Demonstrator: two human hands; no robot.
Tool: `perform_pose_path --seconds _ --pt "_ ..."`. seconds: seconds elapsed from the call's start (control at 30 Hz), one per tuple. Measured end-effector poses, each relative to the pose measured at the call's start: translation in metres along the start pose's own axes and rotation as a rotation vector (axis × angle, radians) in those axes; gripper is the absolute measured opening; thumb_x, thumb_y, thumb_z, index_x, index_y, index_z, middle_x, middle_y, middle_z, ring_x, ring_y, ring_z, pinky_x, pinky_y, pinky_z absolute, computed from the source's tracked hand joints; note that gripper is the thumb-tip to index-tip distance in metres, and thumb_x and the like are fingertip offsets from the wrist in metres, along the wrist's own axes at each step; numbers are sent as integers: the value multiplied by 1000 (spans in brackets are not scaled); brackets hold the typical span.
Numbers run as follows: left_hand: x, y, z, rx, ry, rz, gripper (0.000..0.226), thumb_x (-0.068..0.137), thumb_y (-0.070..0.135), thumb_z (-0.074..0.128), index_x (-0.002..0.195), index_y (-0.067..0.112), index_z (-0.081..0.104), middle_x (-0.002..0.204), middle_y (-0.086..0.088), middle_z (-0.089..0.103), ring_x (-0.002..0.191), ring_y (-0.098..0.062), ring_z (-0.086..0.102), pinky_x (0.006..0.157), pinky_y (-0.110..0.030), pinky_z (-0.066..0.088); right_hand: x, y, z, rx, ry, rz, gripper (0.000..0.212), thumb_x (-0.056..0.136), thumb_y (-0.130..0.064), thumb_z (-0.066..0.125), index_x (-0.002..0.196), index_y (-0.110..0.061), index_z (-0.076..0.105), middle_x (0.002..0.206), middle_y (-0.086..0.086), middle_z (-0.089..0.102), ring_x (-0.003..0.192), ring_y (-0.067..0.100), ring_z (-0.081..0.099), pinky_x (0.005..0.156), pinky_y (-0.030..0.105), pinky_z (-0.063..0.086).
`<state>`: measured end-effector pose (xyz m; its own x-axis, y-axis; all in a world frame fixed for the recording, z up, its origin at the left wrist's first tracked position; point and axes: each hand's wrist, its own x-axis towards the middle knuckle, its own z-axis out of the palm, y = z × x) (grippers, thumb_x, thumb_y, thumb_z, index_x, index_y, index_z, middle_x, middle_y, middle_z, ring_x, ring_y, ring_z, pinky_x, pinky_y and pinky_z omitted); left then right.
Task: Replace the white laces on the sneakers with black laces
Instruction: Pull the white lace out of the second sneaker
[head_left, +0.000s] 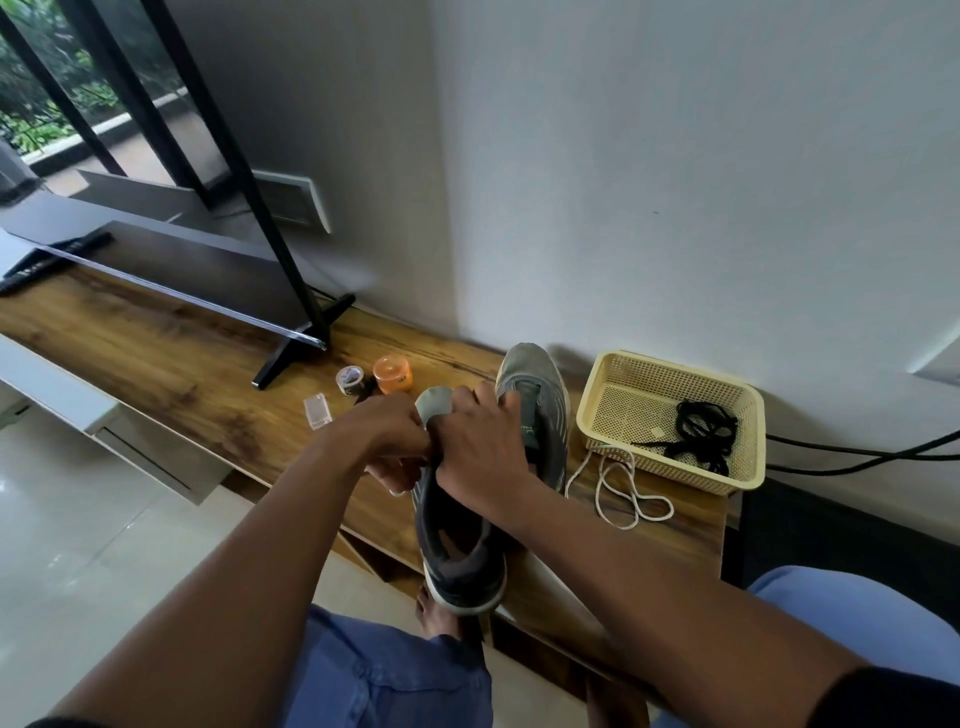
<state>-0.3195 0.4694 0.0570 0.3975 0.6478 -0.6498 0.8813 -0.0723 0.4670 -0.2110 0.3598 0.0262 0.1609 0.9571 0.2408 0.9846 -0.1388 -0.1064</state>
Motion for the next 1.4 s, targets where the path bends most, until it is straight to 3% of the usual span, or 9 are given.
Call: perform_pose_path --seconds 0.17,0.37,0.47,0.57,0.73,0.87,1.0,1.23,1.4 --pt "4 -1 2 -33 2 -16 13 92 12 71 101 3 73 78 -18 78 72 -31 80 58 -35 64 1 3 -4 96 60 75 10 67 -29 60 75 -28 67 93 -1 55 99 27 46 81 44 30" --pt "5 -2 -2 -50 6 -36 16 94 7 72 108 -1 69 79 -19 78 73 -32 80 59 -37 64 17 24 -19 187 166 344 18 76 -31 57 84 -27 73 100 -2 54 101 24 45 84 42 36" --pt "3 0 0 -41 10 -26 14 95 3 69 107 -3 69 79 -20 78 73 -32 80 62 -39 65 16 22 -19 184 79 236 30 68 -34 54 93 -29 70 104 -1 50 103 25 42 85 43 33" --pt "2 1 0 -25 11 -14 12 94 1 67 105 -1 70 79 -18 79 72 -31 80 61 -37 65 8 9 -10 89 21 25 21 57 -36 63 75 -25 64 100 1 54 103 29 45 83 44 31" --pt "3 -1 -1 -33 0 -13 15 92 3 70 107 -2 71 80 -19 79 74 -31 80 63 -37 65 -2 4 3 -14 -9 -47 17 69 -30 72 83 -19 71 110 5 62 109 32 46 88 50 35" --pt "5 -1 0 -43 5 -21 14 92 3 72 105 -3 71 79 -20 78 73 -32 80 58 -35 63 9 13 -11 74 197 158 8 74 -26 65 77 -22 70 97 -2 57 100 25 45 81 43 37" --pt "5 -1 -1 -45 -11 -40 15 92 4 73 103 -7 72 80 -22 78 73 -33 80 57 -35 63 20 31 -20 174 215 351 20 85 -31 60 95 -27 77 107 -3 58 106 25 46 89 44 41" --pt "2 2 -1 -26 -8 -13 12 97 2 65 106 -1 72 80 -19 79 73 -29 80 60 -34 64 0 4 1 -8 7 -125 28 64 -42 67 86 -26 73 119 4 61 119 32 46 97 55 35" --pt "0 2 -2 -62 -47 -18 15 96 2 68 109 -3 73 84 -21 79 78 -31 80 62 -35 64 -1 6 4 3 58 -74 18 68 -33 79 78 -19 71 104 3 63 109 31 49 90 54 38"
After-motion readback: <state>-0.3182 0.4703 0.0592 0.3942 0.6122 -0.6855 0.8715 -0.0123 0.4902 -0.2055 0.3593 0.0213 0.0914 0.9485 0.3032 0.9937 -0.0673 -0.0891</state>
